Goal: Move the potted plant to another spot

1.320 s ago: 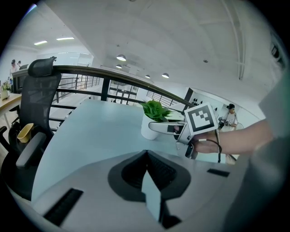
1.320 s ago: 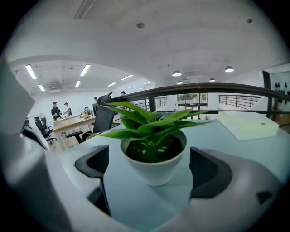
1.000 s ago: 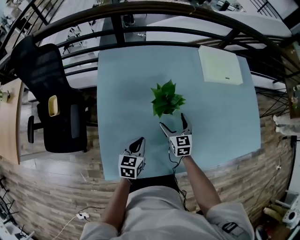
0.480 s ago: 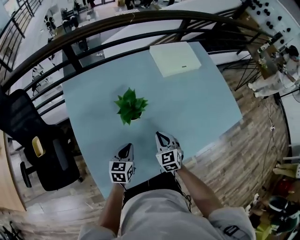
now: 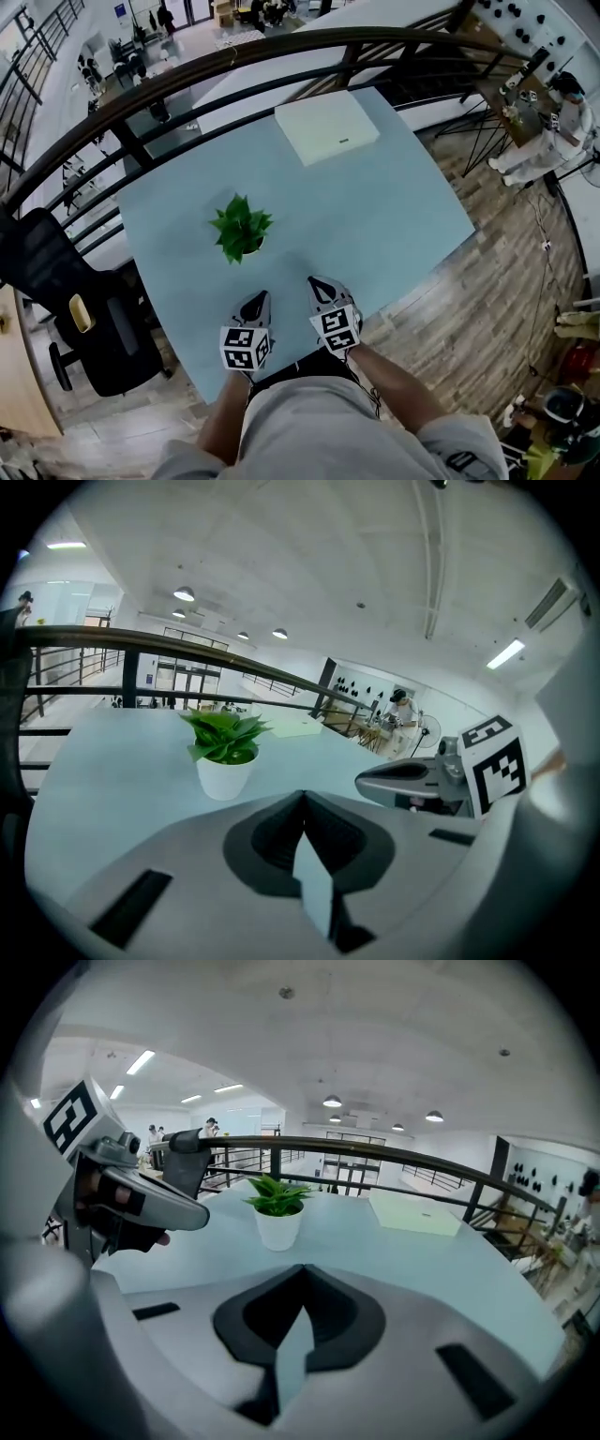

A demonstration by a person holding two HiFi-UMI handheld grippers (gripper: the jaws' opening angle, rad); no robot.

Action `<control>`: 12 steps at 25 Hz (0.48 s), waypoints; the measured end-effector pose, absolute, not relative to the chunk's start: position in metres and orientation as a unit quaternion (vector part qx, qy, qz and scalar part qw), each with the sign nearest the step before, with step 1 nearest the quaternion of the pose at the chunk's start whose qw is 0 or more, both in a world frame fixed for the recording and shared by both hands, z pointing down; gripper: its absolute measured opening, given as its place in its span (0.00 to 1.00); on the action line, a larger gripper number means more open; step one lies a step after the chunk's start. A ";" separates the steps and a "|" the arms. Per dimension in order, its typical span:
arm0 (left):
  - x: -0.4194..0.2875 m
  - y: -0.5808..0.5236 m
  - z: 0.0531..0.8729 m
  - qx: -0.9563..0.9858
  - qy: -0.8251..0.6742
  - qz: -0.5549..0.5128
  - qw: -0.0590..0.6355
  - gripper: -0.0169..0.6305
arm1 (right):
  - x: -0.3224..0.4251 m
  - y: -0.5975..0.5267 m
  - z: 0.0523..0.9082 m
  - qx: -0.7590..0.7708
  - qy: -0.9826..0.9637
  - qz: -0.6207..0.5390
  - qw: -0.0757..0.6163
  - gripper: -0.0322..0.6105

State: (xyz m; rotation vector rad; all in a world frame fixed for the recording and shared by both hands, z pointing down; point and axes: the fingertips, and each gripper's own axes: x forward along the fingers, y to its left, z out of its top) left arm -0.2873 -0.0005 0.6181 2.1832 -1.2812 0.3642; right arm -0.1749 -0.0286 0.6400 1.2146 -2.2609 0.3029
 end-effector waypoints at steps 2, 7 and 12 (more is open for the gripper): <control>-0.285 -0.004 0.609 0.817 -0.485 0.131 0.283 0.05 | -0.171 -0.035 0.626 0.462 -0.840 0.113 0.263 0.05; -0.283 -0.018 0.589 0.819 -0.496 0.121 0.264 0.05 | -0.170 -0.049 0.600 0.464 -0.846 0.098 0.244 0.05; -0.285 -0.029 0.569 0.820 -0.504 0.112 0.247 0.05 | -0.173 -0.060 0.585 0.469 -0.849 0.095 0.225 0.05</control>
